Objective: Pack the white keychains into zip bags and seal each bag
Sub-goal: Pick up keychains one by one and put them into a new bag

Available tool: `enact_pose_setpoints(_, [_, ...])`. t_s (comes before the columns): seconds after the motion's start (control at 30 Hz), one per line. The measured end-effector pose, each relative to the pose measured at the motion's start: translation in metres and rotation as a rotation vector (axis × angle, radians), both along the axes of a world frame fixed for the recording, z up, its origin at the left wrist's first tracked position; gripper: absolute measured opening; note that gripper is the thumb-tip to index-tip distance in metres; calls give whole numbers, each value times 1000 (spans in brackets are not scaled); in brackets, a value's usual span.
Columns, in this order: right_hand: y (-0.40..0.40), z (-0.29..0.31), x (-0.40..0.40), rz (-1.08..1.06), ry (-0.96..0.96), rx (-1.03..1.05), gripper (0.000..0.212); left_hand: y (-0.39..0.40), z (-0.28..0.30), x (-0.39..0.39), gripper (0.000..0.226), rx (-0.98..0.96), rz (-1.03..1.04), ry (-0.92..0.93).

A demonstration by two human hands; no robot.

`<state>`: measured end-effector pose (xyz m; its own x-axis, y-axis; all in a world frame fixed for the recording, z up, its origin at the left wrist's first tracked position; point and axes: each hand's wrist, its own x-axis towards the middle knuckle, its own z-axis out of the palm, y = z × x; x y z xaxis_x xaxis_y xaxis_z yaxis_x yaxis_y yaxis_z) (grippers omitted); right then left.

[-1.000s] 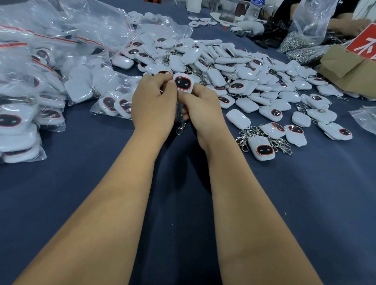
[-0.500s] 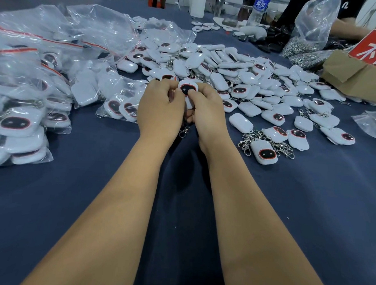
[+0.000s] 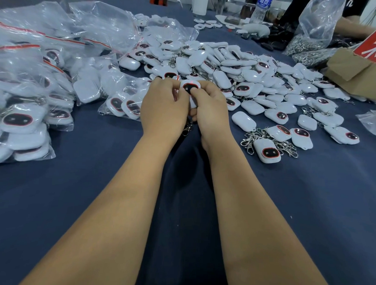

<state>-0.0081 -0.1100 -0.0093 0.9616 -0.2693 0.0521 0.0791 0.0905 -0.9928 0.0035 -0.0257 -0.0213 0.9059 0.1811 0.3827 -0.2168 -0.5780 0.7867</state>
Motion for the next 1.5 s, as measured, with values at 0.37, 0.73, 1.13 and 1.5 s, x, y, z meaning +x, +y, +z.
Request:
enact_pose_setpoints(0.37, [2,7,-6,46,-32,182,19,-1,2,0,11,-69,-20,7])
enact_pose_setpoints(0.73, [2,5,-1,-114,-16,135,11,1,7,-4,19,-228,-64,-15])
enact_pose_setpoints(1.13, [-6,7,2,46,-118,531,3,14,13,-2,27,-224,95,-57])
enact_pose_setpoints(1.5, [5,-8,4,-25,-41,-658,11,12,17,-10,24,-174,95,-262])
